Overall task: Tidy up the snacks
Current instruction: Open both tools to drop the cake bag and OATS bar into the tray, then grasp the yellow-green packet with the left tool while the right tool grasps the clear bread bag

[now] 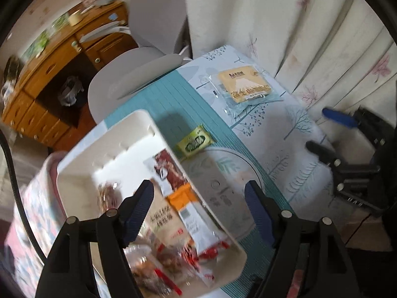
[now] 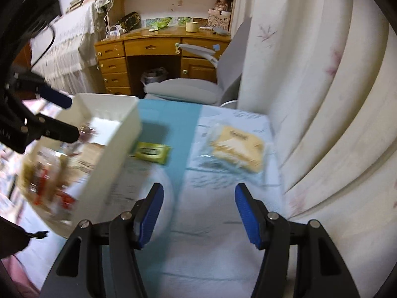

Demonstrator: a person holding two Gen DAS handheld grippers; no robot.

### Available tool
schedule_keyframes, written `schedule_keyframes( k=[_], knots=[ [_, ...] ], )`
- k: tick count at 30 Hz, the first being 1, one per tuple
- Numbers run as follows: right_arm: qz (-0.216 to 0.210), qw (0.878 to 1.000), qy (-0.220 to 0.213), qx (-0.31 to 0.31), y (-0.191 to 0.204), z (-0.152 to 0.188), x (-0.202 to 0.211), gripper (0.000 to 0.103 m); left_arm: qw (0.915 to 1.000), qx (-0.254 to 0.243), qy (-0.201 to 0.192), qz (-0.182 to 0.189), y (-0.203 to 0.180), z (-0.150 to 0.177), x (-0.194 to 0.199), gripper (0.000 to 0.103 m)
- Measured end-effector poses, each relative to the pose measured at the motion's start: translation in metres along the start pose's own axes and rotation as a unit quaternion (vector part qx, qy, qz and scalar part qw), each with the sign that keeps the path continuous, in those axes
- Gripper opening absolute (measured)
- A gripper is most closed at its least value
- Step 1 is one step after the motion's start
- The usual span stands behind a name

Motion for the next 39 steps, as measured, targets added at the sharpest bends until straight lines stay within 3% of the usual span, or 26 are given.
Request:
schedule_keyframes(
  k=[7,19,27,32,36,37,39],
  knots=[
    [0.055,0.997,-0.041,0.047,-0.018,-0.002,-0.039,0.060,0.9960,-0.043,0.070,-0.035,-0.007,-0.037,-0.058,0.076],
    [0.117,0.985,-0.058,0.108,0.003,0.004,-0.121,0.060,0.9820,-0.036,0.181,-0.040,0.005,-0.062,-0.147,0.076],
    [0.138,0.980,-0.057,0.132,0.011,0.012,-0.151,0.059,0.9760,-0.038,0.208,-0.053,0.007,-0.067,-0.179,0.076],
    [0.132,0.981,-0.048,0.131,0.009,0.013,-0.161,0.037,0.9734,-0.035,0.216,-0.068,0.010,-0.069,-0.193,0.076],
    [0.128,0.981,-0.043,0.137,0.012,0.012,-0.166,0.024,0.9726,-0.028,0.218,-0.076,0.011,-0.071,-0.201,0.076],
    [0.130,0.981,-0.042,0.138,0.012,0.012,-0.167,0.016,0.9721,-0.027,0.220,-0.076,0.011,-0.072,-0.203,0.075],
    [0.129,0.982,-0.038,0.136,0.011,0.011,-0.167,0.011,0.9704,-0.026,0.227,-0.078,0.010,-0.072,-0.207,0.069]
  ],
)
Point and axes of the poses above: each gripper's, at about its wrist camera, not at the fingertips, and x roughly against the way its jaws point, y to its left, z to its underside, the point moved 1 cm from there along -x, roughly the way its jaws point, and after that the axes turned 15 degrees about z, right-handed, at the moved point
